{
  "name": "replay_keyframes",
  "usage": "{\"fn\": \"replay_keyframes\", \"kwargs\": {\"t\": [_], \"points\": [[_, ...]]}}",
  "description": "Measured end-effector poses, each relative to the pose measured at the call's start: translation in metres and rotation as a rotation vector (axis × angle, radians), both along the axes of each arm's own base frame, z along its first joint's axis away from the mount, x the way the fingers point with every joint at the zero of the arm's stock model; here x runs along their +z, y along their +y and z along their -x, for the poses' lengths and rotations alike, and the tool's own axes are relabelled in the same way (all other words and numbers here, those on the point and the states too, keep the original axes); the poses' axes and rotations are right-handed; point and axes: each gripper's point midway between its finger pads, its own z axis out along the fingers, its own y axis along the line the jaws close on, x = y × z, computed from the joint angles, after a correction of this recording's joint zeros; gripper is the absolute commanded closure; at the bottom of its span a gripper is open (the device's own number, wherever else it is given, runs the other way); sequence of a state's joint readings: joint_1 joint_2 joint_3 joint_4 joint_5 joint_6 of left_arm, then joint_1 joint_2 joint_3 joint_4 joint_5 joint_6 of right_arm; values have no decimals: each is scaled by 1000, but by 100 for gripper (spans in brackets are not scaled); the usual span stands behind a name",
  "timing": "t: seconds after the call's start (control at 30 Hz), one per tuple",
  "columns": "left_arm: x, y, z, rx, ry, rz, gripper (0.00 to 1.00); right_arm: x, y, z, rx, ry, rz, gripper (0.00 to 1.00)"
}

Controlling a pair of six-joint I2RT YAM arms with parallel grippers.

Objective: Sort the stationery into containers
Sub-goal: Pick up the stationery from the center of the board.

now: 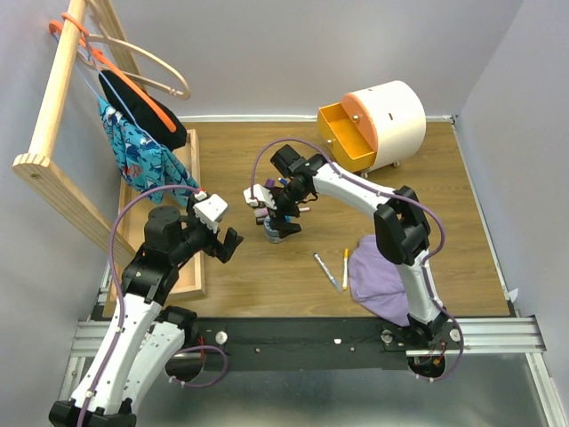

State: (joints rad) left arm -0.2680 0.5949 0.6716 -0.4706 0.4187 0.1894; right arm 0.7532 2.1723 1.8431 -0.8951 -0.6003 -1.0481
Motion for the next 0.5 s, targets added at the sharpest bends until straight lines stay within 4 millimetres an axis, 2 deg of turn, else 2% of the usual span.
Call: {"fn": "replay_keyframes", "kwargs": {"t": [0.13,0.23,0.33,0.37,0.5], "points": [[-3,-1,-1,6,8,10,1,-1,1,2,5,3,3,9],[-4,-1,-1,8,13,15,1,-1,2,3,2,5,4,17],[-4,-1,-1,10,15,18,1,-1,2,3,-1,9,4,31],[-4,-1,-2,10,13,19,1,-1,2,4,-5,12,5,40],[-3,-2,-3,12,9,25,1,-1,3,5,-11,16,6,47]]}}
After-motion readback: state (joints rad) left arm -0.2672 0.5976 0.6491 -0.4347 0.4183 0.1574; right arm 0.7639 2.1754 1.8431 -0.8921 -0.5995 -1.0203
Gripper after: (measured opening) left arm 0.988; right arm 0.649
